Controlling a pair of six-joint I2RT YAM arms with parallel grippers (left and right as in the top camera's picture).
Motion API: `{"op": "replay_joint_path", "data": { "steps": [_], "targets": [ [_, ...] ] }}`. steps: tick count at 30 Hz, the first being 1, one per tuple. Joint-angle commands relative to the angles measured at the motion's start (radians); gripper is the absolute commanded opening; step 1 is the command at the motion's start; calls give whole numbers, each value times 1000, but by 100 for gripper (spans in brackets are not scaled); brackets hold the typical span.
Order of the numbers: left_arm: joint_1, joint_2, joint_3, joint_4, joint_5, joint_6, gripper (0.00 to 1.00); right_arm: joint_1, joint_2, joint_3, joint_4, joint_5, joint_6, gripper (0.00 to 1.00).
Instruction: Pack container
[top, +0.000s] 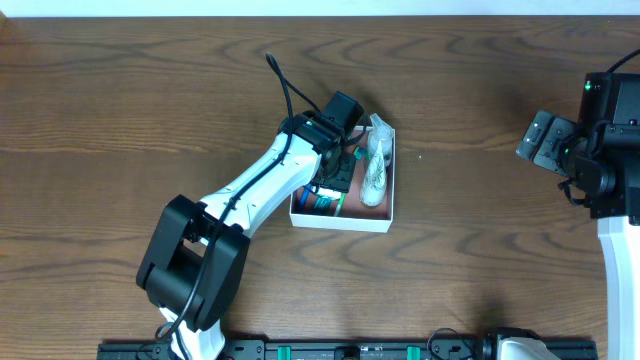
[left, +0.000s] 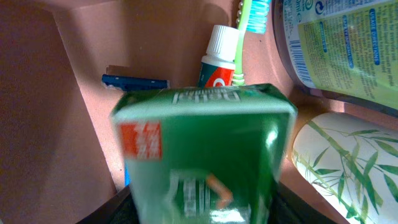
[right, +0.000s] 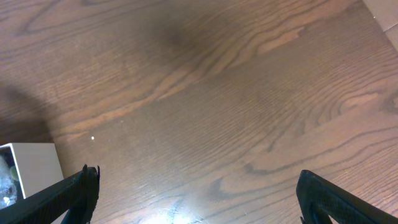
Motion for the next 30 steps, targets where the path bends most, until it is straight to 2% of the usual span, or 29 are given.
{"op": "replay_joint_path", "data": {
  "steps": [1,6,10,14,18,22,30],
  "targets": [
    [5,-40,41,-14,-30,-5,56,-7,1,0,-1,8,-8,99],
    [11,-107,56,-42,-108,-5,60,-7,1,0,-1,8,-8,99],
    [23,-166,56,-90,-136,-5,70,-7,1,0,-1,8,-8,99],
    [39,-253,56,-123,-136,-5,99,-7,1,0,-2,8,-8,99],
    [51,-394,57,-114,-148,4,98,-7,1,0,-2,8,-8,99],
    [55,-589,58,-128,-300,34,98,-7,1,0,-2,8,-8,99],
    [55,-940,58,-239,-302,120,98,-7,1,0,-2,8,-8,99]
  ]
}}
